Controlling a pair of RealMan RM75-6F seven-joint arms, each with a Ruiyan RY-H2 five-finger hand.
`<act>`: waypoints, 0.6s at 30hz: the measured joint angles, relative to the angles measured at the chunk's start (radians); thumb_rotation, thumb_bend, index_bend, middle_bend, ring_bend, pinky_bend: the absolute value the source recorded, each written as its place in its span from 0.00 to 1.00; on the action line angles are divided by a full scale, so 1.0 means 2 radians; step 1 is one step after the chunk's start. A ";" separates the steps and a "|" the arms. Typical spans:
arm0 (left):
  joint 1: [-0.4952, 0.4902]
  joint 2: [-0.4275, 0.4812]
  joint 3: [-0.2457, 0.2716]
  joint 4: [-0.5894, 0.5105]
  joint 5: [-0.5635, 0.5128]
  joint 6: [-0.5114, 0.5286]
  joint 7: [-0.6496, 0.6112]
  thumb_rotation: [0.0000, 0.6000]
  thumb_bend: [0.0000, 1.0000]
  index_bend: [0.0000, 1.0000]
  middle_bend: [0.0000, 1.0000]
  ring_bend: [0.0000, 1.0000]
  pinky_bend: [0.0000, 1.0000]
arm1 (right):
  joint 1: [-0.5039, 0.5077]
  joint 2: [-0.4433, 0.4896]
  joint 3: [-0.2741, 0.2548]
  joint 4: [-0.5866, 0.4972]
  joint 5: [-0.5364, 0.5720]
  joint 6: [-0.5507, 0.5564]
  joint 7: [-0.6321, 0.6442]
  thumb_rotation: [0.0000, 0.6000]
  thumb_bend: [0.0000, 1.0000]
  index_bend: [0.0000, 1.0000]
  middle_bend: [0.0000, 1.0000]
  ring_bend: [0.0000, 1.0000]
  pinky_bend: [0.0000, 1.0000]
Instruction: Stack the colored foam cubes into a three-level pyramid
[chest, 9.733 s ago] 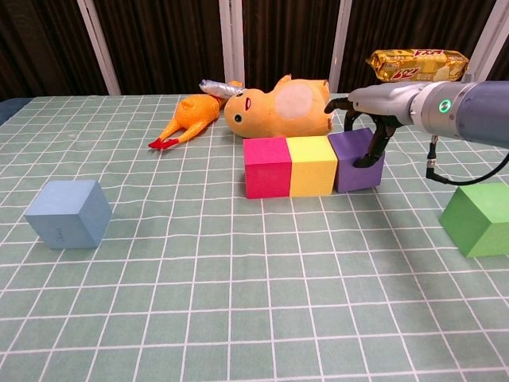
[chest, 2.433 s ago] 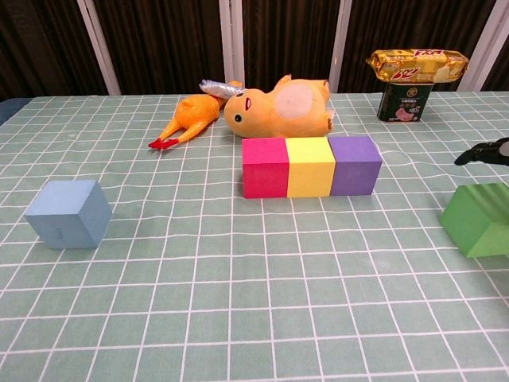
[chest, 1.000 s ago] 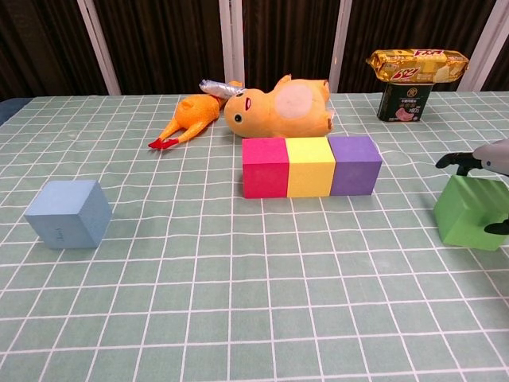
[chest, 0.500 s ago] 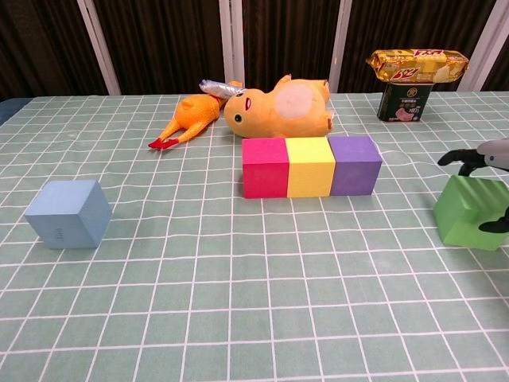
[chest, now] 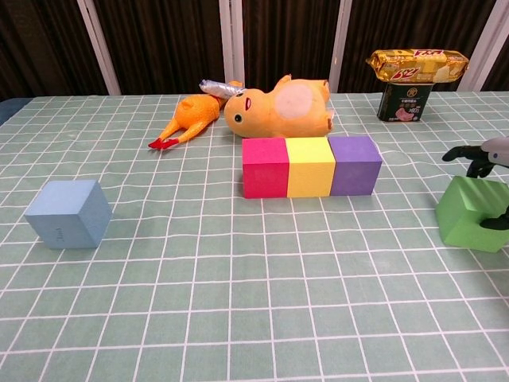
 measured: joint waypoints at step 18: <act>0.000 0.002 0.002 -0.002 0.000 -0.003 0.000 1.00 0.11 0.00 0.02 0.00 0.00 | 0.011 0.033 0.026 -0.041 -0.033 0.010 -0.005 1.00 0.30 0.00 0.35 0.22 0.00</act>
